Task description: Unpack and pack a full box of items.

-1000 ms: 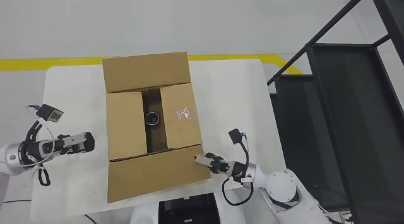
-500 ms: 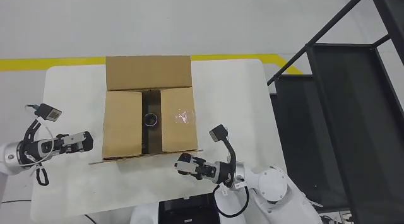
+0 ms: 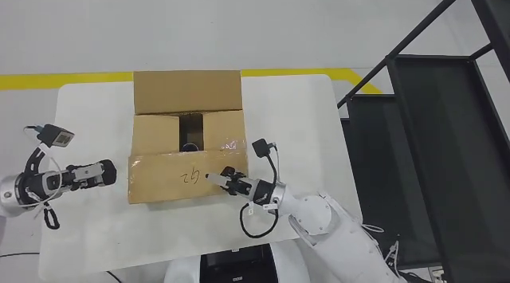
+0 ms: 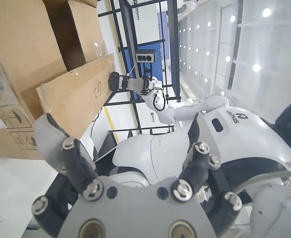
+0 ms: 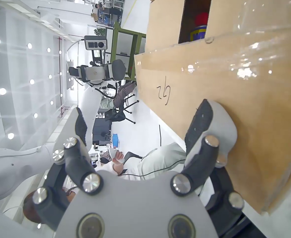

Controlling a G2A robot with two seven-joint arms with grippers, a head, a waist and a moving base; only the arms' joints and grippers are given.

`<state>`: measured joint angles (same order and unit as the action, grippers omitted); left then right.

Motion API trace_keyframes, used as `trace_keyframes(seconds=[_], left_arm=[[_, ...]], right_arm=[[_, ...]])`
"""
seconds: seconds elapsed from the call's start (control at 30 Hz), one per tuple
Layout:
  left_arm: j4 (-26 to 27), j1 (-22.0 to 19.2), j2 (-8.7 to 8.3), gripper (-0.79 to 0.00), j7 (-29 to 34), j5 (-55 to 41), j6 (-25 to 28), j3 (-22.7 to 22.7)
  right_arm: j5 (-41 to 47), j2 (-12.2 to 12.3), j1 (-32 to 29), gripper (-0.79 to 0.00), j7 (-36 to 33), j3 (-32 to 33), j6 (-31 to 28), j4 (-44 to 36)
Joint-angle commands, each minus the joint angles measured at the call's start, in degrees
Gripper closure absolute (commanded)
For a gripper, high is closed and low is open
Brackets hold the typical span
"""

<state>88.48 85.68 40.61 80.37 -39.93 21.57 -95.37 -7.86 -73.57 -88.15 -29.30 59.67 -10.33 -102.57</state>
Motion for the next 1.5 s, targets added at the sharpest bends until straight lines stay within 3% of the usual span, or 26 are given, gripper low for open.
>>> trace_keyframes(seconds=[0.0, 0.23, 0.37, 0.7, 0.87, 1.03, 1.47], left_arm=[[-1.6, -2.5, 0.21, -0.785, -0.4, 0.0, 0.4, 1.4], [-10.0, -13.7, 1.13, -0.785, 0.4, 0.1, 0.0, 7.1], [-15.2, -20.4, 2.31, -0.785, -0.5, 0.7, 2.7, 11.9], [-28.7, -33.9, 6.91, -0.785, -11.6, 6.9, 11.3, 25.1], [-34.8, -38.8, 9.1, -0.785, -14.1, 5.9, 13.7, 29.2], [-39.7, -43.5, 10.91, -0.785, -17.9, 11.4, 13.5, 33.0], [-48.1, -50.2, 15.17, -0.785, -20.4, 10.6, 16.7, 38.2]], right_arm=[[-0.1, 0.0, 0.1, -0.785, 0.4, -0.3, 0.1, 0.2], [0.3, 0.1, -0.2, -0.785, 0.9, -0.6, 0.3, 0.1], [0.8, 0.2, -0.2, -0.785, 0.9, -0.9, -0.1, 0.1], [1.6, 0.2, 0.2, -0.785, 2.1, -1.7, -1.6, 0.5], [2.1, 0.3, 0.2, -0.785, 2.1, -1.8, -2.4, 0.4], [2.1, 0.4, 0.3, -0.785, 2.1, -1.9, -2.7, 0.2], [2.1, 0.7, 0.7, -0.785, 1.1, -2.6, -2.1, -0.2]])
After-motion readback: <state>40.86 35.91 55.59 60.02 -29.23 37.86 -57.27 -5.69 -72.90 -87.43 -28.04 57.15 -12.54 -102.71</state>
